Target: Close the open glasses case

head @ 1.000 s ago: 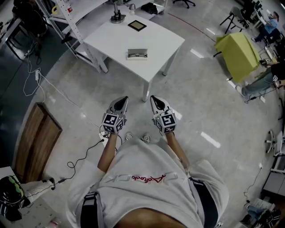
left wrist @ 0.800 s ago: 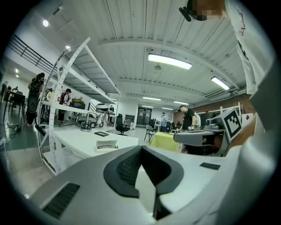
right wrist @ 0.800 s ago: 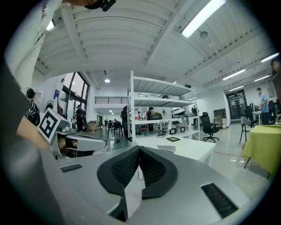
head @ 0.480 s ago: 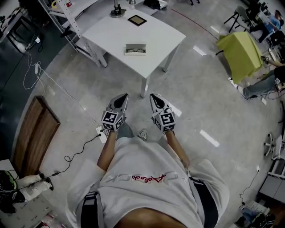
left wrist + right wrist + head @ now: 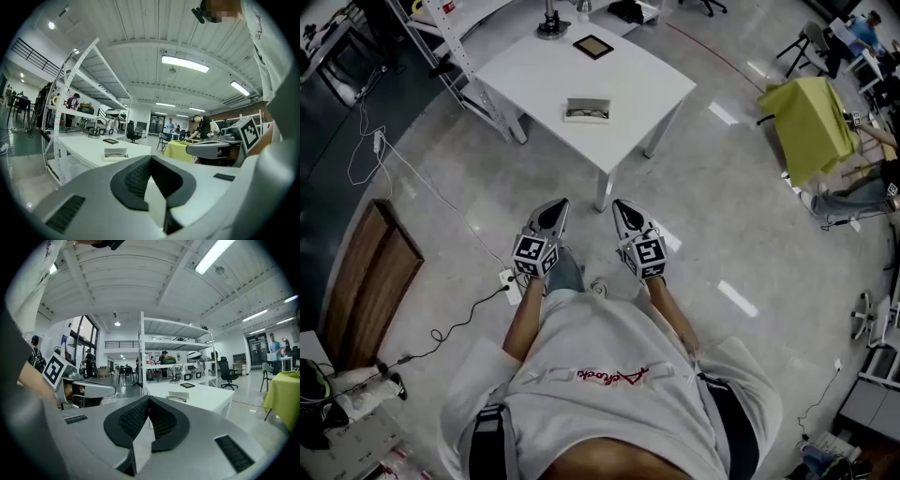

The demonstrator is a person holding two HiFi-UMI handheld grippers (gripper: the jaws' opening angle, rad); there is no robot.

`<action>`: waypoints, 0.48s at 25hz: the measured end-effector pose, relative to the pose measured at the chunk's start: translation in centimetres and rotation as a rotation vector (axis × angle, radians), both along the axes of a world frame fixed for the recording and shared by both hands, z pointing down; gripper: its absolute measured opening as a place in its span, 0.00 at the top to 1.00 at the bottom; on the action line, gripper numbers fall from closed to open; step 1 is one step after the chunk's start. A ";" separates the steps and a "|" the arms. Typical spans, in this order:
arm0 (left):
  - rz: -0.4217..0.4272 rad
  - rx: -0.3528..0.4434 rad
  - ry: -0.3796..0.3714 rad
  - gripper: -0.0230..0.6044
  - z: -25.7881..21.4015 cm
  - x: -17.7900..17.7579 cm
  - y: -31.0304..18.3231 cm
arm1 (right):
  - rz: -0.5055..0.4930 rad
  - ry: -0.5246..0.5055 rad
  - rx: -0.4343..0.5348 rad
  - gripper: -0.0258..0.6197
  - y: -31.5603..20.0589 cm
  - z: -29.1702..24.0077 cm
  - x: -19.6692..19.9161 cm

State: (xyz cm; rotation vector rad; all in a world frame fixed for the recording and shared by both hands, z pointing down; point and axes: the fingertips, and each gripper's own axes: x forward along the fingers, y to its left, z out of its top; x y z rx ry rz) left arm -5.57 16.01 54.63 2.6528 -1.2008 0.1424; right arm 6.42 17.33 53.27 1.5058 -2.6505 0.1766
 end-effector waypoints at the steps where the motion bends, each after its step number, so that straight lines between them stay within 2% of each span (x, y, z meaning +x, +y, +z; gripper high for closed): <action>1: 0.002 -0.001 0.003 0.92 0.1 0.1 -0.3 | -0.003 0.002 -0.001 0.91 -0.3 0.0 0.0; 12: 0.035 -0.015 0.014 0.92 1.3 1.4 -4.9 | -0.006 0.011 -0.007 0.91 -4.5 0.9 0.0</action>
